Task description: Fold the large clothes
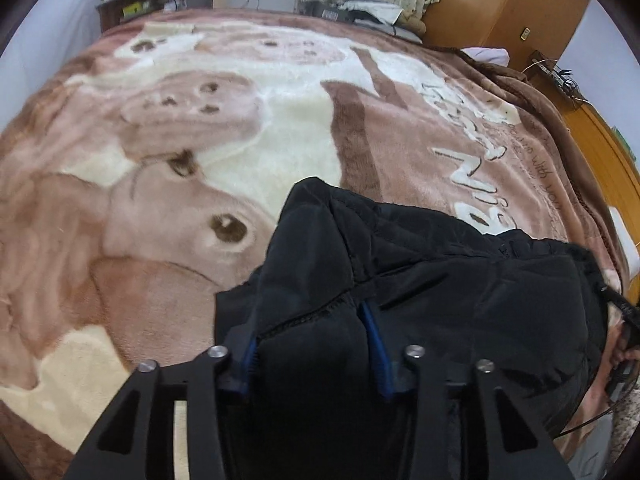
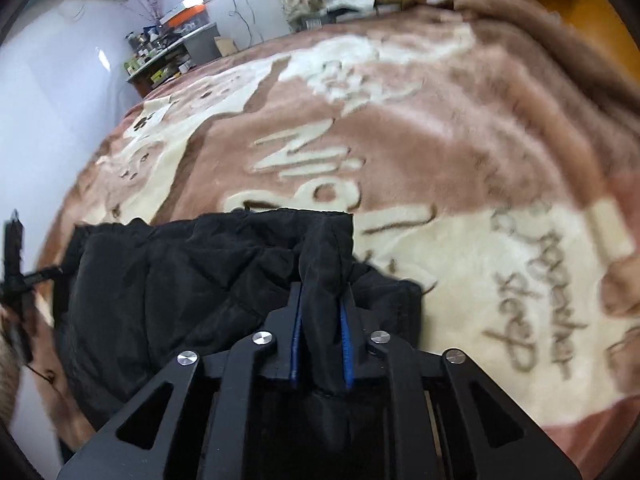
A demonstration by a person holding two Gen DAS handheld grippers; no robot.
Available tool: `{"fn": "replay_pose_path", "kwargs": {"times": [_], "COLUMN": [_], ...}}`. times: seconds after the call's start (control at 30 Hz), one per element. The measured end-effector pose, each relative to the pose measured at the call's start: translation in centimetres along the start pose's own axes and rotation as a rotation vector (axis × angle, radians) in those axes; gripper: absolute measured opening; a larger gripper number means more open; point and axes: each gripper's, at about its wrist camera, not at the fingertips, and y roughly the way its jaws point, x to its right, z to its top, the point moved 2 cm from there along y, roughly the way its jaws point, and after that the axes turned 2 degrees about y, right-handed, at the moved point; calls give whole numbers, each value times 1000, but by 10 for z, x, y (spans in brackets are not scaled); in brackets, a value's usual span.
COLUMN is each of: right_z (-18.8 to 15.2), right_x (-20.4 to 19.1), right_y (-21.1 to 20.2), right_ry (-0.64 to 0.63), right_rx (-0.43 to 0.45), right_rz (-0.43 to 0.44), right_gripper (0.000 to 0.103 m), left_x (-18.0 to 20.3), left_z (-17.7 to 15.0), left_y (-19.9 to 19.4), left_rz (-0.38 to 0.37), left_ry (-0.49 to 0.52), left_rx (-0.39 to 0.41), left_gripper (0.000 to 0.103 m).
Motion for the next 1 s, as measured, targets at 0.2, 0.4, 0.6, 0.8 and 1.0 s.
{"fn": "replay_pose_path", "kwargs": {"times": [0.2,0.4,0.6,0.8,1.0], "right_z": [-1,-18,-31,-22,2], "right_x": [-9,0,1,-2,-12], "right_y": [8,57,84,78,-10], "right_ry": [-46,-27,-90,-72,34], "right_rx": [-16,-173,-270,-316,-41], "right_rz": [-100,-140,-168,-194,-204], "right_gripper": [14,16,17,21,56], "left_x": [3,7,7,8,-12], "left_z": [-4,-8,-14,-12,-8], "left_y": [14,44,67,57,-4], "left_rz": [54,115,126,148,60], "left_ry": [-3,61,51,24,-158], "left_rx": [4,-65,-132,-112,-27], "left_gripper": [43,50,52,56,64]}}
